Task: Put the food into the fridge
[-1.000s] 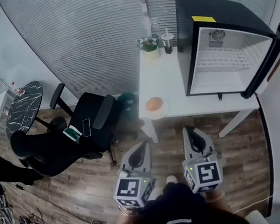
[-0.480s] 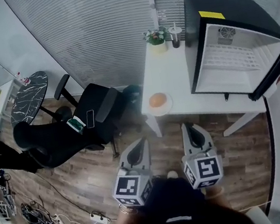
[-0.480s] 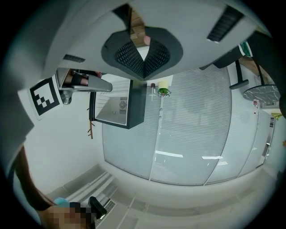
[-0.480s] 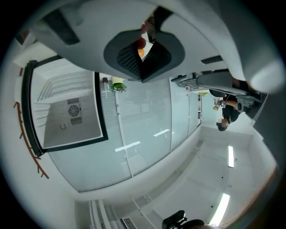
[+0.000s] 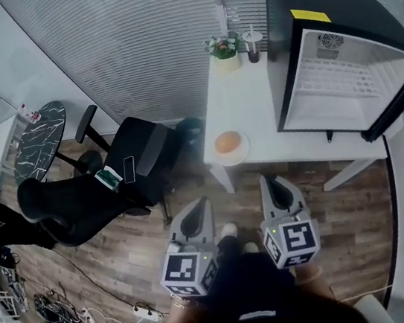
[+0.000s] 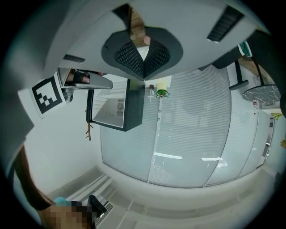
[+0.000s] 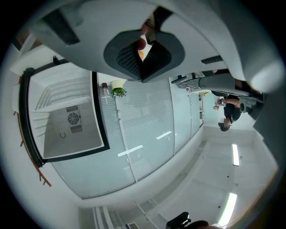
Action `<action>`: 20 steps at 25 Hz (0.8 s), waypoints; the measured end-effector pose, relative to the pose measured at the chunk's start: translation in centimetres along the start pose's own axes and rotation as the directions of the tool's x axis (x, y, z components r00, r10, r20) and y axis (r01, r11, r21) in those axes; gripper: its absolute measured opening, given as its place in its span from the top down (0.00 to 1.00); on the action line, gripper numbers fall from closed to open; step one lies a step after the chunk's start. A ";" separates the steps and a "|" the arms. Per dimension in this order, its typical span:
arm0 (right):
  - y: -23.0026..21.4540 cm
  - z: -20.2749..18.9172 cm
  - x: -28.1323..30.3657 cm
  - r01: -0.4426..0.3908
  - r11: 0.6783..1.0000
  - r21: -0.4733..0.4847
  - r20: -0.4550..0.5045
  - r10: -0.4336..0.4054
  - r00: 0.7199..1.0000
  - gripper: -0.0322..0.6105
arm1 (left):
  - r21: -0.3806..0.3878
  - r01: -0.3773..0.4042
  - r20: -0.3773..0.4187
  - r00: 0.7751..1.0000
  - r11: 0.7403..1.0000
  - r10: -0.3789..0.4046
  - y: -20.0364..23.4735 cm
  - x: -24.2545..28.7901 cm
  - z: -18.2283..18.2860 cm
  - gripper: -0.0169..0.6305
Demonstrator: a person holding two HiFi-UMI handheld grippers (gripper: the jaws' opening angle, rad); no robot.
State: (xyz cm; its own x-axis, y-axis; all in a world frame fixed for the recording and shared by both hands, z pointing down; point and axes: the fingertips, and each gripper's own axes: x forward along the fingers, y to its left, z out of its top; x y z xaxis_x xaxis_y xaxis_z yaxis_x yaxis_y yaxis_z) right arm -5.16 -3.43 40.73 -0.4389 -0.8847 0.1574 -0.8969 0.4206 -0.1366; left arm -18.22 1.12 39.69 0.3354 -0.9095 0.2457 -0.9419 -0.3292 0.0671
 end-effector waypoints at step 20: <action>-0.2 -2.5 6.5 0.057 0.992 0.109 -0.079 -0.048 0.996 0.95 | -0.015 0.048 -0.024 0.999 0.999 -0.049 4.8 4.5 0.9 0.97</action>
State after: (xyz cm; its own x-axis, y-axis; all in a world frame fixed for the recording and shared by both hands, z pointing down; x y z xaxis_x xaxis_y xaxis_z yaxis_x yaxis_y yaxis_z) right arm -7.99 -8.73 44.27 -0.3981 -0.8853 0.2404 -0.9090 0.3455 -0.2330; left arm -21.26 -4.80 40.22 0.3802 -0.8860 0.2654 -0.9248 -0.3690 0.0930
